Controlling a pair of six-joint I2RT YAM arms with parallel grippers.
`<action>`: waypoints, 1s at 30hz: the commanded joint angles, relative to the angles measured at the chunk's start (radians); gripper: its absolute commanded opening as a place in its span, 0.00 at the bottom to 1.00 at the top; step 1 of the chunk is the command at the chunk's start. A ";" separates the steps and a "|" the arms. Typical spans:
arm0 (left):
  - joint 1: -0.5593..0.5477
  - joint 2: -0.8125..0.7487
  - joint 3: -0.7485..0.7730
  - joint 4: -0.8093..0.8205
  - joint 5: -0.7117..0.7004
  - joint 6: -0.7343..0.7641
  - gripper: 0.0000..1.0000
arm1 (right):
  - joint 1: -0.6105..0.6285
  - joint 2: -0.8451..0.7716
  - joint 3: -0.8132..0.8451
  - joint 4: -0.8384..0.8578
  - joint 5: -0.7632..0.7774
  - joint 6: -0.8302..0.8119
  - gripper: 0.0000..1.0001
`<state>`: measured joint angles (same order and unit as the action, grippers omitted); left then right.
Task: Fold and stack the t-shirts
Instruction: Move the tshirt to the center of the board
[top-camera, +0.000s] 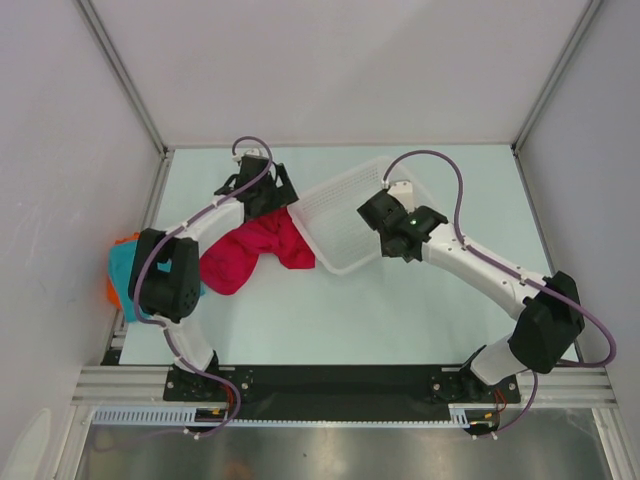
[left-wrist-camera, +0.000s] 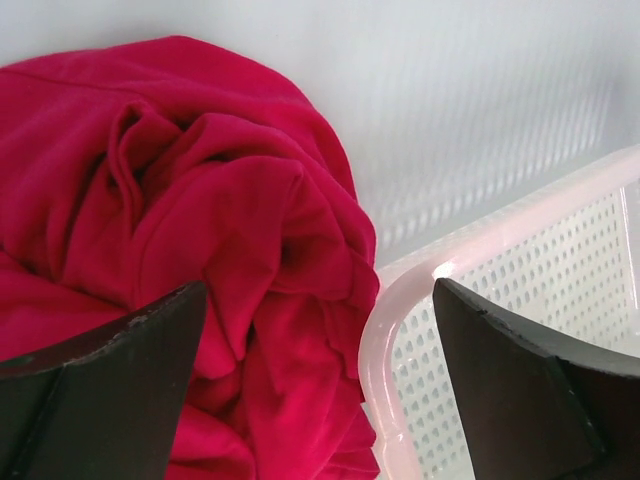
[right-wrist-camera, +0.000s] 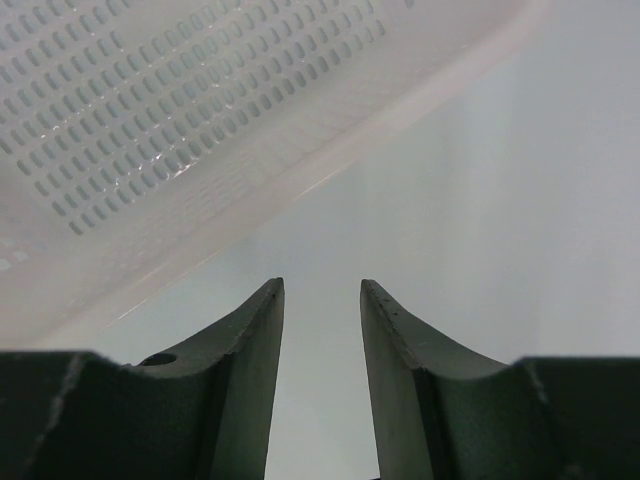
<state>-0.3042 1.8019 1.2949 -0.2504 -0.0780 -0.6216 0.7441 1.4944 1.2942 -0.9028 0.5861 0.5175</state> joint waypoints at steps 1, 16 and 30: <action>0.011 -0.068 -0.028 0.040 -0.057 -0.006 1.00 | -0.005 0.012 0.051 0.019 -0.002 -0.017 0.41; 0.022 -0.098 -0.072 0.056 -0.094 -0.039 1.00 | -0.005 0.024 0.060 0.024 -0.014 -0.030 0.41; 0.045 0.106 0.009 0.016 0.020 -0.087 1.00 | -0.005 0.047 0.094 0.007 -0.017 -0.042 0.41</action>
<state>-0.2646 1.8492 1.2572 -0.2180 -0.1196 -0.6800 0.7418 1.5360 1.3361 -0.8982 0.5636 0.4950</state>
